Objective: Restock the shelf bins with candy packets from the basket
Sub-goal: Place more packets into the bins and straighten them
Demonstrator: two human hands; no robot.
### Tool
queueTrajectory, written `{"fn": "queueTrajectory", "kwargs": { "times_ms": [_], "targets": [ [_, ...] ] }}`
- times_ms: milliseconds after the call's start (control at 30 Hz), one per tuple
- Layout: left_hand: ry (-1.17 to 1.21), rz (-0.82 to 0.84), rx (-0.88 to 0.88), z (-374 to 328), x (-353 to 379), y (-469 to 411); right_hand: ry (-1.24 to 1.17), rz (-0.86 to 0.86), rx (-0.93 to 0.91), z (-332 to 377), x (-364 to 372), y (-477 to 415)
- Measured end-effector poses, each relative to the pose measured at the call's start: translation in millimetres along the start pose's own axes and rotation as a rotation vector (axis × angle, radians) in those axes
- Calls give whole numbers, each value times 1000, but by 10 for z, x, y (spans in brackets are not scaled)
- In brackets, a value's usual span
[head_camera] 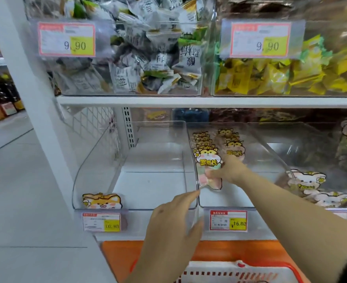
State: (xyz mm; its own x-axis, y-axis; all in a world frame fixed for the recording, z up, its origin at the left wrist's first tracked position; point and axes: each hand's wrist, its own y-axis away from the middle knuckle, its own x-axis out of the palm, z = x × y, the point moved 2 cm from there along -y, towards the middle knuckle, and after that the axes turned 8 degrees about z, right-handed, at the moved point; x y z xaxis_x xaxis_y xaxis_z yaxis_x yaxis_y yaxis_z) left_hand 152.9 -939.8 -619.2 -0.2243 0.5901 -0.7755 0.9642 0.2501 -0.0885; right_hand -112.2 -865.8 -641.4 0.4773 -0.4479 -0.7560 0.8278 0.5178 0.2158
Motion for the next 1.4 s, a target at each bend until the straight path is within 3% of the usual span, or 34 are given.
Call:
{"fn": "queueTrajectory", "kwargs": {
  "times_ms": [400, 833, 967, 1100, 1233, 1400],
  "targets": [
    [0, -39, -18, -23, 3, 39, -64, -14, 38, 21, -1, 16],
    [-10, -33, -18, -22, 22, 40, -204, 16, -60, -80, -25, 100],
    [-13, -34, -12, -20, 26, 31, -91, 30, -68, -90, -33, 170],
    [-40, -8, -21, -12, 28, 43, 49, 74, -156, -20, -56, 325],
    [-69, 27, 35, 83, 53, 46, 135, 14, -261, 181, -179, 744],
    [-115, -17, 151, 113, 175, 274, 231, -219, -668, 279, -117, 1812]
  ]
}}
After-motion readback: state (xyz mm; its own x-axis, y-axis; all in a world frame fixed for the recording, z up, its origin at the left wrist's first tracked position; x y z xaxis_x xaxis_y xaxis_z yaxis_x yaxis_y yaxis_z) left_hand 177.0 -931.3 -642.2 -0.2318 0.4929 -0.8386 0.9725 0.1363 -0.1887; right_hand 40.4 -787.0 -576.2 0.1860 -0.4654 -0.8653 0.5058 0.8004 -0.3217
